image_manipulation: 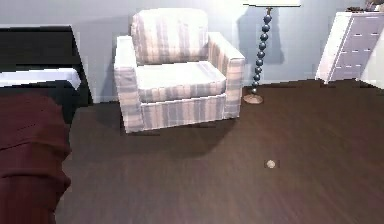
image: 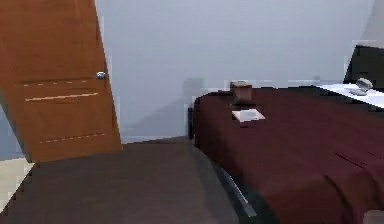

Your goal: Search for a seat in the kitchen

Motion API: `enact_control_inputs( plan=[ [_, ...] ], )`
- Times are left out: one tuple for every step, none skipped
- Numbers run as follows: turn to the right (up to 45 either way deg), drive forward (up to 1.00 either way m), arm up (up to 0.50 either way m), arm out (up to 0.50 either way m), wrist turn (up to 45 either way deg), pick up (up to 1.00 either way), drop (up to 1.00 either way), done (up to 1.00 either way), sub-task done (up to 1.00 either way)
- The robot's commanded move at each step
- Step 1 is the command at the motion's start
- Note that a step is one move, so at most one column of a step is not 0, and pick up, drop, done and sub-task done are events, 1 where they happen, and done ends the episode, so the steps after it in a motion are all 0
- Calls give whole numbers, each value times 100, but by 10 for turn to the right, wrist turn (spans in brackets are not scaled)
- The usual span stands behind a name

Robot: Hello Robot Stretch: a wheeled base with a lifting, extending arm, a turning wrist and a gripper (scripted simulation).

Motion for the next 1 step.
enact_control_inputs(
  plan=[
    [-150,0,0,0,0,0,0,0,0]
  ],
)
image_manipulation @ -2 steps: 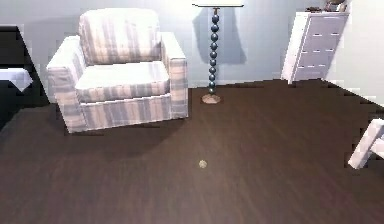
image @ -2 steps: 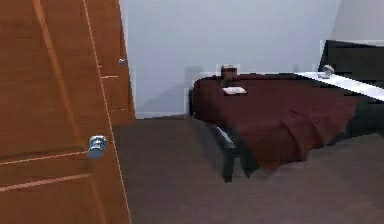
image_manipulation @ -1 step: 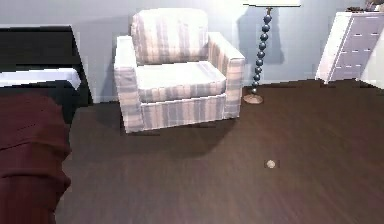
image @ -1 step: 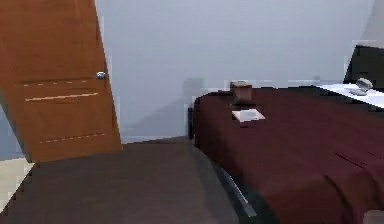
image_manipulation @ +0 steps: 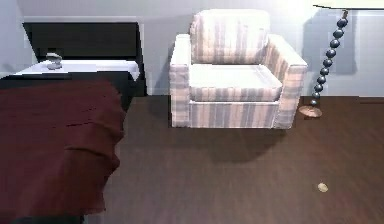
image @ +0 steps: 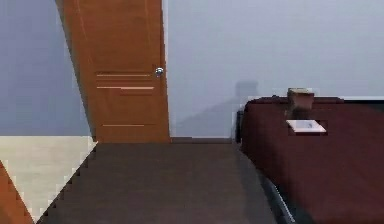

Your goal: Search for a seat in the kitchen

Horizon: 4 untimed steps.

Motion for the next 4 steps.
enact_control_inputs(
  plan=[
    [0,55,0,0,0,0,0,0,0],
    [-450,0,0,0,0,0,0,0,0],
    [-210,0,0,0,0,0,0,0,0],
    [0,100,0,0,0,0,0,0,0]
  ],
)
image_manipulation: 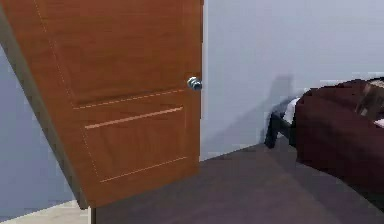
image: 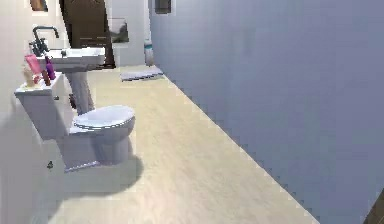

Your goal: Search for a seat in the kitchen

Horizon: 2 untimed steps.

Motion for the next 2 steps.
enact_control_inputs(
  plan=[
    [0,100,0,0,0,0,0,0,0],
    [-30,0,0,0,0,0,0,0,0]
  ],
)
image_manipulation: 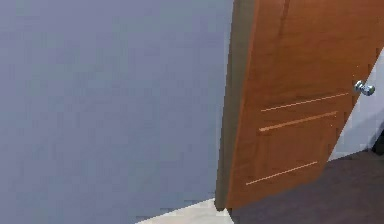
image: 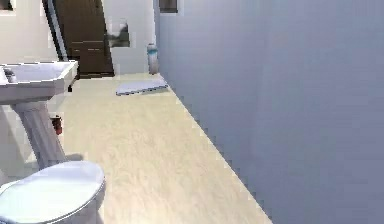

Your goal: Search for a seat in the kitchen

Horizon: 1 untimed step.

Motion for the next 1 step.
enact_control_inputs(
  plan=[
    [0,70,0,0,0,0,0,0,0]
  ],
)
